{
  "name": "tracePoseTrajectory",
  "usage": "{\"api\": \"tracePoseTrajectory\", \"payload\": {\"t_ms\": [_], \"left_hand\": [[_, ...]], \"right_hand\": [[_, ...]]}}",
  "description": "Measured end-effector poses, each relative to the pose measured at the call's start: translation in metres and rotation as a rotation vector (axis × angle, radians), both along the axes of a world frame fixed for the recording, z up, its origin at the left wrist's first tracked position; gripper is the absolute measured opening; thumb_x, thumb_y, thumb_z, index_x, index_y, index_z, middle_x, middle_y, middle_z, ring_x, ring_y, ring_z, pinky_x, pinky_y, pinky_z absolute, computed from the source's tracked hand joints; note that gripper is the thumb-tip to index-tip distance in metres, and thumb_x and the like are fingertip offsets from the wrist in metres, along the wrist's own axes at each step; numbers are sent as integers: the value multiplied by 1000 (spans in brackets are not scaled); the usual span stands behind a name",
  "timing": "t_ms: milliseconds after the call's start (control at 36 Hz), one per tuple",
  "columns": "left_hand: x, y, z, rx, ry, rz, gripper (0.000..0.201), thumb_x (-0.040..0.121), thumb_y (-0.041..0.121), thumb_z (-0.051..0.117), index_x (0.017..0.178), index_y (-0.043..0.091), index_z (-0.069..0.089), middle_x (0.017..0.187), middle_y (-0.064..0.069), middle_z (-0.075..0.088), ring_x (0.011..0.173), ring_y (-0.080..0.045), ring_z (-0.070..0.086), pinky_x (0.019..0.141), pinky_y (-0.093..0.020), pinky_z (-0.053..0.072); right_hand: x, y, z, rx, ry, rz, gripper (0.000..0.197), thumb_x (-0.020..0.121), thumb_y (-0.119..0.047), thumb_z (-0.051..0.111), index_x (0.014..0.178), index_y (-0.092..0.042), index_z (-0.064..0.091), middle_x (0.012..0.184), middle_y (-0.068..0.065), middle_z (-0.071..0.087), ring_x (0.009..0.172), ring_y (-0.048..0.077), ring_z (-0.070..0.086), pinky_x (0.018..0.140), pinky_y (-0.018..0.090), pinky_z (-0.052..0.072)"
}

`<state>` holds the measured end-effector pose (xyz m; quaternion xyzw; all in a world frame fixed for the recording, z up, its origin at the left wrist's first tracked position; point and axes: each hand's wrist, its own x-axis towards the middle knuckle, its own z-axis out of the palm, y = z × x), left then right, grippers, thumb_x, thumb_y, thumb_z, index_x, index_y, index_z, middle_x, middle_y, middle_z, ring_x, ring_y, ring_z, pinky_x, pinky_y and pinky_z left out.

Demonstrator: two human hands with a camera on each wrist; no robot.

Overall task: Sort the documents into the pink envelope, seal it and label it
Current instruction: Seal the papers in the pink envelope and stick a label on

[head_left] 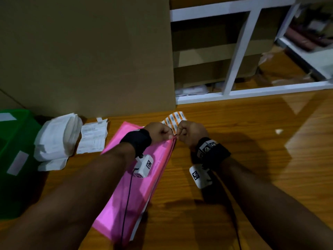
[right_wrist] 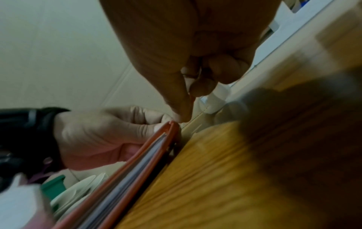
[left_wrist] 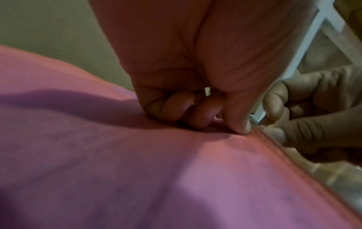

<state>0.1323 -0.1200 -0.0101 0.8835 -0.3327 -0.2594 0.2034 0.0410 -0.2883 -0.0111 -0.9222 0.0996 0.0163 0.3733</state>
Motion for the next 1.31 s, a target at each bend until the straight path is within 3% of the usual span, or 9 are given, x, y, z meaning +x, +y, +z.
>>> {"api": "tracePoseTrajectory", "payload": {"t_ms": [167,417,611,722,833,917,1139,1222,1305], "left_hand": [[6,3,-6,-109,44,143,20,92,13,69,72,18,69,62,23,63,61,11,55,71,-18,43],[14,6,-5,-143,-70,390,17,93,12,61,86,17,75,94,6,72,96,-15,65,87,-23,48],[31,30,-13,-119,-90,537,25,94,16,59,70,22,66,94,0,74,95,-23,69,89,-34,55],[31,29,-12,-129,-94,554,17,96,18,60,86,14,73,100,-6,75,97,-26,68,88,-31,51],[30,26,-11,-132,-105,599,22,96,21,61,75,17,67,97,-9,73,99,-30,67,90,-34,52],[29,24,-12,-152,-91,628,17,98,22,60,85,20,70,104,-11,74,97,-29,66,85,-32,51],[17,21,-9,-135,-144,548,8,95,19,61,99,19,68,111,-8,69,108,-31,63,90,-30,47],[-6,25,-1,-153,-210,381,32,83,19,72,113,15,61,124,-13,57,116,-33,56,88,-29,44],[-63,38,15,-60,-207,142,45,84,37,74,124,24,59,136,-10,45,133,-30,40,105,-34,38]], "right_hand": [[-13,14,11,-103,-87,49,14,88,-22,62,76,-28,57,78,-2,65,70,21,57,57,24,37],[-53,51,4,-126,-111,250,26,67,-9,63,69,-30,50,63,-9,61,58,13,56,55,33,51],[-140,63,10,-68,59,339,15,73,-20,54,85,-28,53,76,-10,65,73,12,63,68,29,51],[-170,56,10,-114,58,303,25,71,-17,59,90,-30,49,82,-12,67,76,5,63,68,27,52],[-184,52,12,-142,54,237,32,70,-18,64,95,-33,50,84,-13,69,81,9,66,67,26,51],[-191,48,14,-150,17,214,36,67,-15,65,93,-34,49,83,-13,69,81,10,65,66,28,52],[-197,39,10,-74,0,66,28,75,-13,64,86,-36,52,82,-16,69,80,5,65,71,34,56],[-193,39,7,-67,22,-3,24,77,-18,65,86,-37,53,82,-14,67,80,8,65,72,35,55],[-192,38,5,-56,31,-44,22,77,-21,68,89,-35,55,82,-14,67,81,9,65,73,35,56]]}}
